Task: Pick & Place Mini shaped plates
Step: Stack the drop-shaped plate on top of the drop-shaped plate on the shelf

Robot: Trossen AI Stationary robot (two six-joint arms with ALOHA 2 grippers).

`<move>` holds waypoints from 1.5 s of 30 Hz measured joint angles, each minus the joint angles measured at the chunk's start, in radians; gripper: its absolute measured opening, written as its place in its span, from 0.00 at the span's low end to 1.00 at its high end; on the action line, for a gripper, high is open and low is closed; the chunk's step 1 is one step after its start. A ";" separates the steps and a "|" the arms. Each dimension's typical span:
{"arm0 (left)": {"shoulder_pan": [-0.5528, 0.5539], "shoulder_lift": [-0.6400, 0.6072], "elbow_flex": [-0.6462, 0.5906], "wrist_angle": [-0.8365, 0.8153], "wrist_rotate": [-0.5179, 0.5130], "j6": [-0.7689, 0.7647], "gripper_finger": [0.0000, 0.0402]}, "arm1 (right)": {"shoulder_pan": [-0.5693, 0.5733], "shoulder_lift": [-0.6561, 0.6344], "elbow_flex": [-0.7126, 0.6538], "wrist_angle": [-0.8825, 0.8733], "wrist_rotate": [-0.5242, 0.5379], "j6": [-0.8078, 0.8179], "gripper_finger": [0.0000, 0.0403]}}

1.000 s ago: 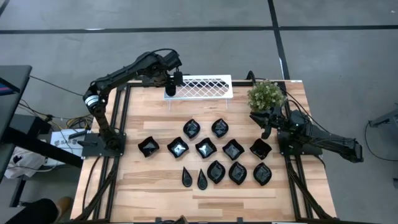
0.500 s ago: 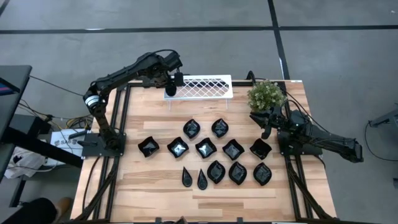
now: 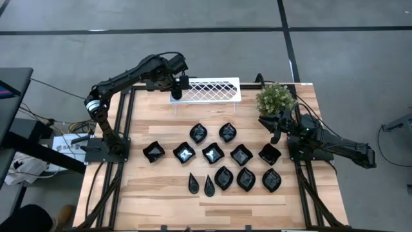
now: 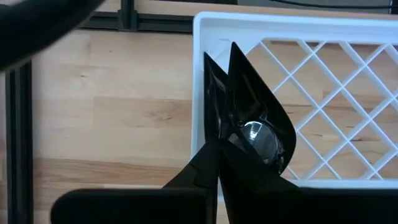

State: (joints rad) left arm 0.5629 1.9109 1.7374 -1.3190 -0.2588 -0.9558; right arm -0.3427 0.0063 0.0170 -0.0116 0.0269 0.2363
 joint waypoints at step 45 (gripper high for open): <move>-0.170 -0.109 0.000 0.007 -0.028 -0.021 0.18 | 0.000 0.000 0.000 0.000 0.000 0.000 0.18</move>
State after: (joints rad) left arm 0.3931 1.8022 1.7374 -1.3122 -0.2868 -0.9769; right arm -0.3428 0.0063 0.0170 -0.0113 0.0269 0.2363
